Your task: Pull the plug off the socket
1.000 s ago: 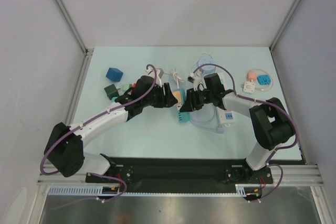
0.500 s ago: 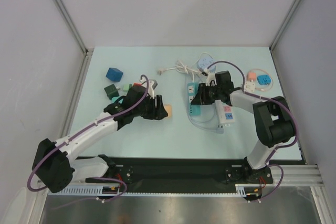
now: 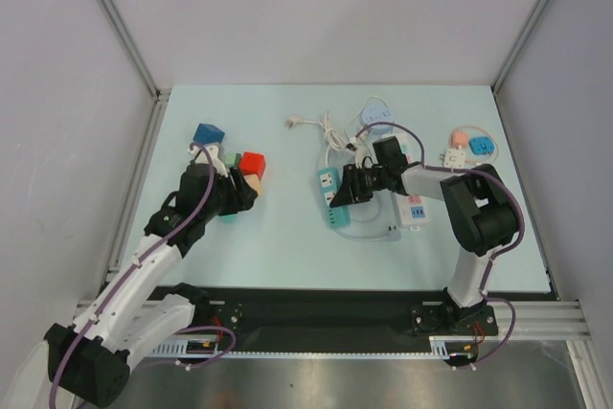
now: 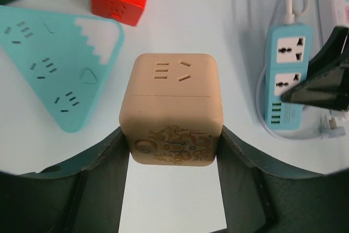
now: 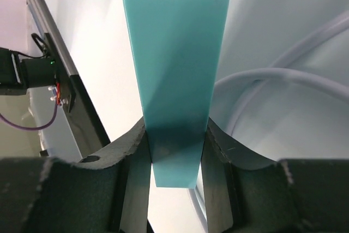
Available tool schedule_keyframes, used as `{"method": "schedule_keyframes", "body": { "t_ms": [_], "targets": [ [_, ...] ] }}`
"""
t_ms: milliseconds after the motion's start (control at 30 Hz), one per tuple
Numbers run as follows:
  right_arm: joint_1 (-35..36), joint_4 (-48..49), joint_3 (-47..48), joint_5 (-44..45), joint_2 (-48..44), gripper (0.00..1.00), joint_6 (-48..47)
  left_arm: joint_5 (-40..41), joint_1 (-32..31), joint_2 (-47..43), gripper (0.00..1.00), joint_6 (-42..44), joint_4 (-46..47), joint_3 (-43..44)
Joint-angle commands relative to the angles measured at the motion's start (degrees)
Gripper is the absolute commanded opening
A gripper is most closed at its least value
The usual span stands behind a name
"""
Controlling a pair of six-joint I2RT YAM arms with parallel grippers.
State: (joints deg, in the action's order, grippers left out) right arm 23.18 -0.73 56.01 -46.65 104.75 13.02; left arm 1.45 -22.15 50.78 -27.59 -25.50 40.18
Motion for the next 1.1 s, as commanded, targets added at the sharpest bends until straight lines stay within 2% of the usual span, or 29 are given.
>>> {"method": "schedule_keyframes", "body": {
  "t_ms": [0, 167, 333, 567, 667, 700, 767, 867, 900, 967, 1000, 1067],
  "targets": [
    [1.3, -0.3, 2.4, -3.4, 1.3, 0.08, -0.5, 4.5, 1.9, -3.1, 0.0, -1.4, 1.7, 0.1],
    [2.7, 5.4, 1.1, -13.7, -0.9, 0.08, 3.4, 4.2, 4.7, -4.6, 0.0, -3.0, 3.2, -0.8],
    [5.2, 5.0, 1.5, -11.1, -0.6, 0.12, 4.0, 4.9, 6.2, -6.2, 0.0, -3.9, 2.6, -1.5],
    [8.9, -3.0, 5.2, -3.5, 4.1, 0.19, 0.3, 2.2, 10.0, -8.2, 0.0, -6.0, 3.4, -3.3],
    [9.3, -4.6, 5.9, -1.0, 4.3, 0.31, -1.1, 0.4, 12.6, -8.0, 0.0, -7.6, 4.7, -4.8],
    [9.3, -5.2, 6.0, 0.2, 4.3, 0.39, -1.6, -0.9, 14.1, -7.7, 0.0, -8.4, 5.2, -5.3],
    [9.3, -7.1, 7.0, 1.5, 4.2, 0.48, -3.6, -2.9, 15.6, -6.4, 0.0, -9.4, 6.2, -6.3],
    [9.2, -10.8, 8.9, 5.1, 3.0, 0.67, -7.0, -4.8, 19.2, -3.7, 0.0, -11.2, 7.0, -6.5],
    [9.1, -11.7, 9.5, 7.1, 2.4, 0.8, -9.8, -6.1, 21.1, -2.7, 0.0, -11.9, 7.6, -6.3],
    [9.1, -14.7, 10.7, 8.9, -0.3, 0.92, -12.8, -7.7, 22.0, -1.0, 0.0, -12.7, 9.8, -5.9],
    [9.1, -15.7, 11.1, 9.9, -1.3, 0.98, -17.5, -8.7, 24.8, 1.4, 0.0, -13.3, 11.0, -5.6],
    [9.0, -18.0, 11.4, 10.6, -4.7, 1.0, -21.5, -9.7, 25.5, 4.4, 0.0, -13.4, 13.3, -3.6]
  ]
}}
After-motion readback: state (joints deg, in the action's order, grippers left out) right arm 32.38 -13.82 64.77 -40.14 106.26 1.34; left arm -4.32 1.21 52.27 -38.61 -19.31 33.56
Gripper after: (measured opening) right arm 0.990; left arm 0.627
